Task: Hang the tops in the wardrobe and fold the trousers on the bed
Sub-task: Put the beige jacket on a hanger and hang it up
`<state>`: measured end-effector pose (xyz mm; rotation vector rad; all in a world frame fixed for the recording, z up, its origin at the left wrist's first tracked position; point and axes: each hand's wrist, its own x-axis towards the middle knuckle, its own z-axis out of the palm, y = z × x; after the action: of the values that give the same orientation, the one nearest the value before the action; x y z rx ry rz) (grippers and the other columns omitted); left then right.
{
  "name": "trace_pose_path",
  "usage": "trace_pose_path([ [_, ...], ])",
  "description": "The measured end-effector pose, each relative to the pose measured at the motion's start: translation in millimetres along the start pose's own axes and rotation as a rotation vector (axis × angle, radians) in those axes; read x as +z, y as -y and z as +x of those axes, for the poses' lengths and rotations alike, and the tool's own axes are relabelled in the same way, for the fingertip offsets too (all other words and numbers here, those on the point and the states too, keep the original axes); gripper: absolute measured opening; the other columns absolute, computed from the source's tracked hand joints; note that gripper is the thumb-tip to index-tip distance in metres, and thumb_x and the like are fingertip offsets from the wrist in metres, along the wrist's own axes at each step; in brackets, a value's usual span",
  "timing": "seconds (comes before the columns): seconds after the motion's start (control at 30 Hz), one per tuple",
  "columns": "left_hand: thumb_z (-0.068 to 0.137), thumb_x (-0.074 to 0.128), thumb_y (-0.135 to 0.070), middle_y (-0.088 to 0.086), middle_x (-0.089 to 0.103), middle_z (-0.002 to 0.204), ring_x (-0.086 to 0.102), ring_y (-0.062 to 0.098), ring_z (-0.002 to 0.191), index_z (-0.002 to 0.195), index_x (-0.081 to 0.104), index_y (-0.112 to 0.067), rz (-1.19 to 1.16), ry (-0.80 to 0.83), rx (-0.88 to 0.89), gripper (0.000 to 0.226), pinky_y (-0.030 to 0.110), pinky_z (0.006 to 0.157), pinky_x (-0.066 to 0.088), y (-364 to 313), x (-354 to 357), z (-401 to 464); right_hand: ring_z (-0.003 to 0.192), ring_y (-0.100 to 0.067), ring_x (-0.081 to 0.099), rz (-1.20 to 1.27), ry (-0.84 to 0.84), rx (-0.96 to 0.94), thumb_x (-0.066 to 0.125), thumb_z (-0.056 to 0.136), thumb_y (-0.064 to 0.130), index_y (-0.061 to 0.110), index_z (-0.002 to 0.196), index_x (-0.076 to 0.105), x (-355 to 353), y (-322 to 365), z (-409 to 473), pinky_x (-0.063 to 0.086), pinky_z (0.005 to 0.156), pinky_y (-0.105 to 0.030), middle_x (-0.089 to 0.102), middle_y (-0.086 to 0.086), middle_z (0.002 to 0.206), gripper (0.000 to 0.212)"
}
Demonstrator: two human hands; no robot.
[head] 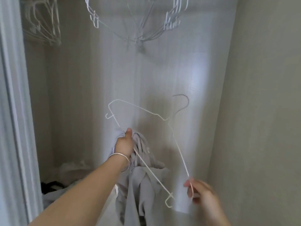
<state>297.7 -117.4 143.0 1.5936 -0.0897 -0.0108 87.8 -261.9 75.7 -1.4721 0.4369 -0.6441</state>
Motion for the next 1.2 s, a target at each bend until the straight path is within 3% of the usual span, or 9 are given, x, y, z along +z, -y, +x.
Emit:
trace_pose_path([
  [0.1, 0.079, 0.037, -0.072, 0.008, 0.056, 0.055, 0.061, 0.025, 0.062, 0.065, 0.058, -0.010, 0.203, -0.014, 0.093, 0.067, 0.032, 0.073, 0.051, 2, -9, -9, 0.050, -0.011, 0.053, -0.262, 0.111, -0.014, 0.060, 0.085, 0.037, 0.017, 0.065, 0.067, 25, 26, 9, 0.040, 0.057, -0.023, 0.058, -0.002, 0.052, 0.029],
  [0.23, 0.088, 0.045, -0.061, 0.014, 0.063, 0.075, 0.061, 0.026, 0.076, 0.069, 0.059, -0.013, 0.329, 0.071, 0.186, 0.054, 0.030, 0.077, 0.047, 7, -7, -16, 0.033, -0.008, 0.032, 0.003, 0.149, -0.023, 0.056, 0.090, 0.036, -0.001, 0.089, 0.063, 68, 67, 39, 0.024, 0.039, -0.019, 0.043, 0.000, 0.049, 0.037],
  [0.37, 0.063, 0.065, -0.072, 0.018, 0.069, 0.100, 0.065, 0.030, 0.092, 0.099, 0.066, -0.013, -0.099, 0.407, -0.065, 0.069, 0.038, 0.090, 0.049, 10, -27, -17, 0.029, -0.001, 0.017, 0.115, 0.186, -0.024, 0.046, 0.098, 0.024, 0.010, 0.090, 0.063, 67, 105, 61, 0.012, 0.030, -0.012, 0.020, 0.012, 0.037, 0.023],
  [0.43, 0.077, 0.053, -0.070, 0.022, 0.067, 0.110, 0.063, 0.033, 0.104, 0.111, 0.066, -0.006, -0.289, 0.469, -0.209, 0.073, 0.044, 0.097, 0.046, 7, -46, -12, 0.028, 0.000, 0.015, 0.074, 0.217, -0.006, 0.043, 0.099, 0.021, 0.009, 0.088, 0.061, 57, 110, 65, 0.011, 0.028, -0.011, 0.018, 0.011, 0.035, 0.025],
  [0.57, 0.094, 0.049, -0.031, 0.016, 0.071, 0.090, 0.070, 0.025, 0.075, 0.095, 0.069, -0.009, -0.263, 0.405, -0.177, 0.029, 0.032, 0.069, 0.056, 4, -69, 2, 0.027, 0.000, 0.015, -0.042, 0.272, 0.022, 0.044, 0.098, 0.017, 0.006, 0.084, 0.061, 48, 95, 59, 0.011, 0.030, -0.008, 0.018, 0.012, 0.038, 0.024],
  [0.63, 0.091, 0.053, -0.017, 0.016, 0.070, 0.095, 0.068, 0.028, 0.081, 0.095, 0.069, -0.008, -0.186, 0.333, -0.104, 0.019, 0.036, 0.082, 0.054, 1, -75, 4, 0.027, 0.000, 0.015, -0.052, 0.274, 0.025, 0.045, 0.097, 0.016, 0.005, 0.083, 0.060, 48, 85, 55, 0.011, 0.030, -0.009, 0.019, 0.012, 0.038, 0.024],
  [0.83, 0.087, 0.061, -0.025, 0.019, 0.071, 0.094, 0.067, 0.034, 0.091, 0.100, 0.067, -0.002, -0.079, 0.221, -0.095, 0.027, 0.046, 0.094, 0.050, 2, -101, 7, 0.029, -0.006, 0.017, -0.375, 0.266, -0.076, 0.050, 0.095, 0.014, 0.014, 0.070, 0.068, 52, 61, 30, 0.014, 0.033, -0.014, 0.022, 0.004, 0.041, 0.032],
  [1.03, 0.087, 0.060, -0.035, 0.002, 0.072, 0.076, 0.066, 0.022, 0.079, 0.078, 0.071, -0.021, 0.197, 0.299, 0.206, 0.020, 0.026, 0.076, 0.048, 25, -86, -45, 0.027, -0.005, 0.035, -0.531, 0.285, -0.167, 0.050, 0.094, 0.012, 0.001, 0.073, 0.068, 101, 28, 3, 0.025, 0.035, -0.014, 0.033, 0.007, 0.026, 0.030],
  [1.2, 0.088, 0.059, -0.027, 0.026, 0.064, 0.113, 0.061, 0.039, 0.109, 0.110, 0.065, 0.001, -0.329, 0.472, -0.104, 0.036, 0.050, 0.099, 0.046, 51, -72, -90, 0.043, -0.002, 0.039, -0.340, 0.153, -0.068, 0.049, 0.094, 0.006, -0.004, 0.064, 0.058, 128, -25, -9, 0.028, 0.040, -0.014, 0.052, -0.014, 0.054, 0.032],
])
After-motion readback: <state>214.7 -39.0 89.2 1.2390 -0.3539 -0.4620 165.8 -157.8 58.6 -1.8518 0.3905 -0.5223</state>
